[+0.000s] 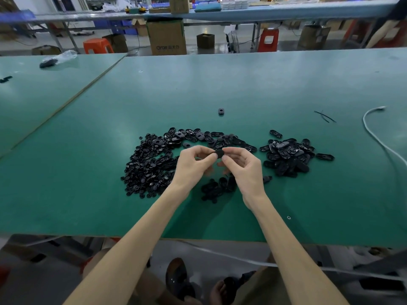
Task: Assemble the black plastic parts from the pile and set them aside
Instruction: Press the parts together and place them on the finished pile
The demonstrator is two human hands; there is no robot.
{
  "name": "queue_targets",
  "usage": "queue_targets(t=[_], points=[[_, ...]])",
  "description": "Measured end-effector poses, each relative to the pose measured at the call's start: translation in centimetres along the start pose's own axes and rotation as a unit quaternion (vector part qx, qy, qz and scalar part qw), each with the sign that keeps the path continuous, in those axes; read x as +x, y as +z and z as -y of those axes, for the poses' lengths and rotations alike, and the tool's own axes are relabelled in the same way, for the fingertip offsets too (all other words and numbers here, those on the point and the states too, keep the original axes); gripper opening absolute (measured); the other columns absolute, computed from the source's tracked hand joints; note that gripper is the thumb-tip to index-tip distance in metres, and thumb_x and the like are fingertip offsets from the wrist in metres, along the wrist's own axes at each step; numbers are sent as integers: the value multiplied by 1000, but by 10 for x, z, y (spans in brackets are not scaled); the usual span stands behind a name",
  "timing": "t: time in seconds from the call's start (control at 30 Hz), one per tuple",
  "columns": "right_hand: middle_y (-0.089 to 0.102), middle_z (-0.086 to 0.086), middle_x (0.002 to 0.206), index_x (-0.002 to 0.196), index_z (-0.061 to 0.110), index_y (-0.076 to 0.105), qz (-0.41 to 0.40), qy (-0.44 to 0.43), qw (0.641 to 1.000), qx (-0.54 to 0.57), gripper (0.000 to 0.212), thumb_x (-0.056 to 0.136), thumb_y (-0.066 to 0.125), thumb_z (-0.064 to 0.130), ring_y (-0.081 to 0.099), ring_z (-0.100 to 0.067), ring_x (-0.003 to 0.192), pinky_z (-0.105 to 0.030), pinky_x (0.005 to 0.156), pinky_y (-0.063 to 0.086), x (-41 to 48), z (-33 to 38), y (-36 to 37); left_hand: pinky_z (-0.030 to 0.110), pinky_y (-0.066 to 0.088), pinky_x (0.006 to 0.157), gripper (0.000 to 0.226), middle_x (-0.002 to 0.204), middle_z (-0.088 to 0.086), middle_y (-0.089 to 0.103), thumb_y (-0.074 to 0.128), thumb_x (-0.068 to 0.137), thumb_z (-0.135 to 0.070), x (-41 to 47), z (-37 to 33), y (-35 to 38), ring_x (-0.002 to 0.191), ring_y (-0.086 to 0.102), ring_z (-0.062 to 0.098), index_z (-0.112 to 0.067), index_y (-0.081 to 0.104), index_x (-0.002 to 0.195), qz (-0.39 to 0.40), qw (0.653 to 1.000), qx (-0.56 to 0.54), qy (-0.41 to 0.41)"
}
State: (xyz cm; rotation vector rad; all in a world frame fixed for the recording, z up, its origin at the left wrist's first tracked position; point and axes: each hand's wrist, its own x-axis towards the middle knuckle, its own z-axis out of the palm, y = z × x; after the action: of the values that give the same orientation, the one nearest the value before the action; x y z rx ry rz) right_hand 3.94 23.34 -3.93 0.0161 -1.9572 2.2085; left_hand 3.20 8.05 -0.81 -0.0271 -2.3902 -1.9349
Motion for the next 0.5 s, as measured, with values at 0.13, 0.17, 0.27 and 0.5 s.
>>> queue_targets(t=[0.13, 0.17, 0.27, 0.5], points=[[79, 1, 99, 120, 15, 67, 16, 1, 999, -52, 26, 99, 66, 0, 77, -17, 84, -32, 69, 59, 3, -2, 5, 22, 54, 72, 2, 80, -4, 75, 79, 90, -17, 17, -29, 20, 71, 66, 5, -16, 78, 91, -6, 995, 63, 80], [78, 4, 93, 117, 13, 68, 25, -4, 997, -69, 25, 98, 65, -3, 75, -12, 79, -30, 67, 57, 4, -3, 5, 20, 54, 72, 3, 80, -5, 75, 80, 88, -20, 20, -35, 30, 71, 66, 3, -19, 79, 91, 13, 993, 80, 87], [69, 13, 77, 98, 17, 64, 22, 18, 994, -105, 28, 96, 57, -9, 62, -3, 65, -22, 60, 50, 5, 1, 5, 12, 51, 70, 6, 76, -10, 74, 83, 86, -24, 27, -52, 65, 67, 64, -7, -22, 80, 91, 66, 988, 109, 90], [64, -8, 97, 118, 3, 58, 26, 6, 999, -35, 20, 109, 40, 0, 61, -19, 90, -34, 83, 52, -5, 6, -1, 47, 48, 107, 17, 99, -7, 79, 78, 92, -28, 37, -67, 107, 101, 71, 11, -23, 79, 108, 101, 979, 158, 76]])
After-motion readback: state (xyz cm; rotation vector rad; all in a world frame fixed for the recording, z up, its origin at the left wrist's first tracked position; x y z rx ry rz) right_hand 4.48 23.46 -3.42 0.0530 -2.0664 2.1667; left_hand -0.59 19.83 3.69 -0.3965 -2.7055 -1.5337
